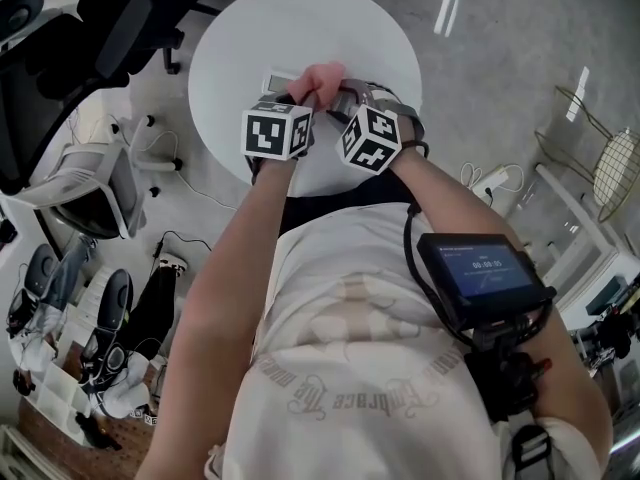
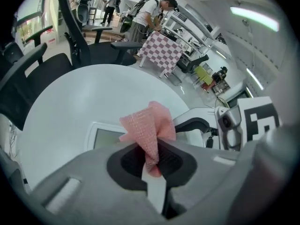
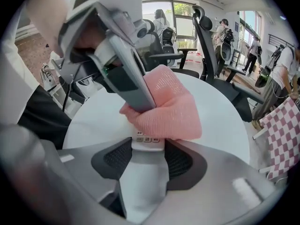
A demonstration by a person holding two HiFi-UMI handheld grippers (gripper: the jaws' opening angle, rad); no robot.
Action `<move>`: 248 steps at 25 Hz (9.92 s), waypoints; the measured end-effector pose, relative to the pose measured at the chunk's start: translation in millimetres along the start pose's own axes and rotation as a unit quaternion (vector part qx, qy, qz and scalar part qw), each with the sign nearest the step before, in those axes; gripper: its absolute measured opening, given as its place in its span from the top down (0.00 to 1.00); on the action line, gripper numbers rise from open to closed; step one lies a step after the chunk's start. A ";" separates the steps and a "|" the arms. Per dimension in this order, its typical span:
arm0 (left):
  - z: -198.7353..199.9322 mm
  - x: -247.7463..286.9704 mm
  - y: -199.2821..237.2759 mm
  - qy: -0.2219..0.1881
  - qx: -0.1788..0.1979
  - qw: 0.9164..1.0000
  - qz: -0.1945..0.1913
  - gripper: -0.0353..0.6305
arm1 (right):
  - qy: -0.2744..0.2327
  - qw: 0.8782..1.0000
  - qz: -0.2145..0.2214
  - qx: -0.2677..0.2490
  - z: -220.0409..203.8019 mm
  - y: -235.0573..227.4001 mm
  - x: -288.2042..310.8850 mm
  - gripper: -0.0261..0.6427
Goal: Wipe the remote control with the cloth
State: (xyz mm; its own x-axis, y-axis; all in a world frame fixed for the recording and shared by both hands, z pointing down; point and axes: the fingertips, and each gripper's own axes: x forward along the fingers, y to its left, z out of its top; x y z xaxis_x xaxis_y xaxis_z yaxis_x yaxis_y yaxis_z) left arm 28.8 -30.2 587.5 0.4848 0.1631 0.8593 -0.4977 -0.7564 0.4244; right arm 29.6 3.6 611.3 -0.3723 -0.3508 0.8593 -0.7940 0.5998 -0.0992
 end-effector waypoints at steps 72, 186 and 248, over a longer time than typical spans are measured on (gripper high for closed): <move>-94.7 -44.4 28.6 -0.099 -0.212 0.972 0.013 0.90 | 0.061 0.996 0.012 -0.064 -5.4 -7.4 6.7 0.54; -119.8 -82.5 16.1 -0.270 -0.427 0.846 -0.173 0.89 | 0.132 0.986 0.091 -0.042 21.8 0.9 37.2 0.60; -103.7 -182.6 -19.8 -0.317 -0.065 0.944 -0.071 0.89 | -0.237 0.959 -0.085 0.131 78.0 46.8 -175.1 0.95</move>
State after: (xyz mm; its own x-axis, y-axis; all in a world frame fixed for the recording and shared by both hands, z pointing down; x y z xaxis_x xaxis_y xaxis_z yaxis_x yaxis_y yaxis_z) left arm -124.5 20.7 451.8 0.8658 -0.1853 0.4648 -0.4588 -0.6647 0.5896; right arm 20.2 37.0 417.1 -0.3547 -0.7521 0.5555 -0.9327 0.3260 -0.1541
